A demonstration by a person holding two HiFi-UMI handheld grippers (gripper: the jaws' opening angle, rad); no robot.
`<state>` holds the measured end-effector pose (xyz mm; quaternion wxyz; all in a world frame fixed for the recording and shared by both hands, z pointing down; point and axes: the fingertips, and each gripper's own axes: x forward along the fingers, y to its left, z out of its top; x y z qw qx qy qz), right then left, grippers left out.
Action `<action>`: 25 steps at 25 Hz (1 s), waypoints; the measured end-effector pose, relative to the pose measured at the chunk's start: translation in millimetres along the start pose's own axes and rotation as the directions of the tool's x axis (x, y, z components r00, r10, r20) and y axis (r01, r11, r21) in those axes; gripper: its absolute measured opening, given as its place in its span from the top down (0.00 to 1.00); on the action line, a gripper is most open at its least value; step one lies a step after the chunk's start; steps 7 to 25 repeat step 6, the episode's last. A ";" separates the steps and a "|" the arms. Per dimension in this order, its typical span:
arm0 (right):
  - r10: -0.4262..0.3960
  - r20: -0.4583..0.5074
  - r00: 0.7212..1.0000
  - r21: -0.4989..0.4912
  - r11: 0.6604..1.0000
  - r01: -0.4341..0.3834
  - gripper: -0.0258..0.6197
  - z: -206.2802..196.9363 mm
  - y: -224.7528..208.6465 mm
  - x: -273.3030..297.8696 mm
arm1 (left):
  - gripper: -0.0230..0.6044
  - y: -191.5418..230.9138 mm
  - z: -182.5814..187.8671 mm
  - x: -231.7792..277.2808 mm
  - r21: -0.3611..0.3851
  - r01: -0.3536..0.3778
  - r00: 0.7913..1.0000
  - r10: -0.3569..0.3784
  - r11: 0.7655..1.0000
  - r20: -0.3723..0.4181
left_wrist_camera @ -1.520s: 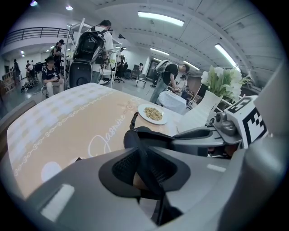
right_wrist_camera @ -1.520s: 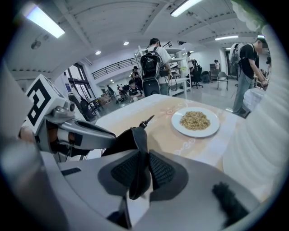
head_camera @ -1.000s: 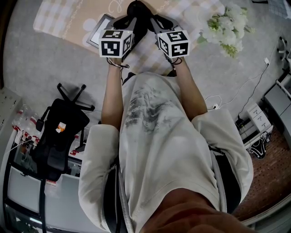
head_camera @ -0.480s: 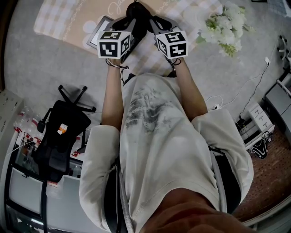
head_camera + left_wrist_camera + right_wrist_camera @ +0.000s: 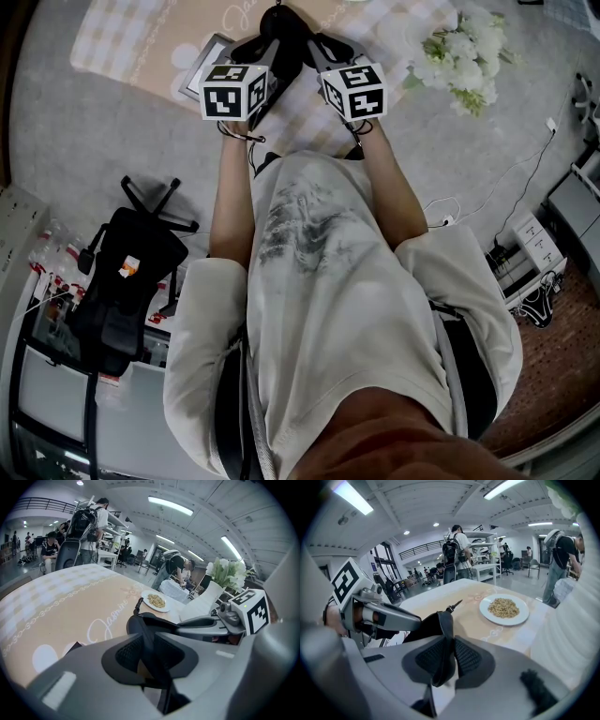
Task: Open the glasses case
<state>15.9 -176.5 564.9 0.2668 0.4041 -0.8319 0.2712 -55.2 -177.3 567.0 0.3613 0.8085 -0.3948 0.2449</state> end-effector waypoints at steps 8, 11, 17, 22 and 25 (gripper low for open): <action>0.002 -0.003 1.000 -0.002 1.000 -0.002 0.85 -1.3 0.0 0.8 | 0.82 0.5 -0.6 0.2 -0.003 0.002 1.000 -0.002 1.000 -0.002; 0.002 -0.003 1.000 -0.002 1.000 -0.002 0.85 -1.3 0.0 0.8 | 0.82 0.5 -0.6 0.2 -0.003 0.002 1.000 -0.002 1.000 -0.002; 0.002 -0.003 1.000 -0.002 1.000 -0.002 0.85 -1.3 0.0 0.8 | 0.82 0.5 -0.6 0.2 -0.003 0.002 1.000 -0.002 1.000 -0.002; 0.002 -0.003 1.000 -0.002 1.000 -0.002 0.85 -1.3 0.0 0.8 | 0.82 0.5 -0.6 0.2 -0.003 0.002 1.000 -0.002 1.000 -0.002; 0.002 -0.003 1.000 -0.002 1.000 -0.002 0.85 -1.3 0.0 0.8 | 0.82 0.5 -0.6 0.2 -0.003 0.002 1.000 -0.002 1.000 -0.002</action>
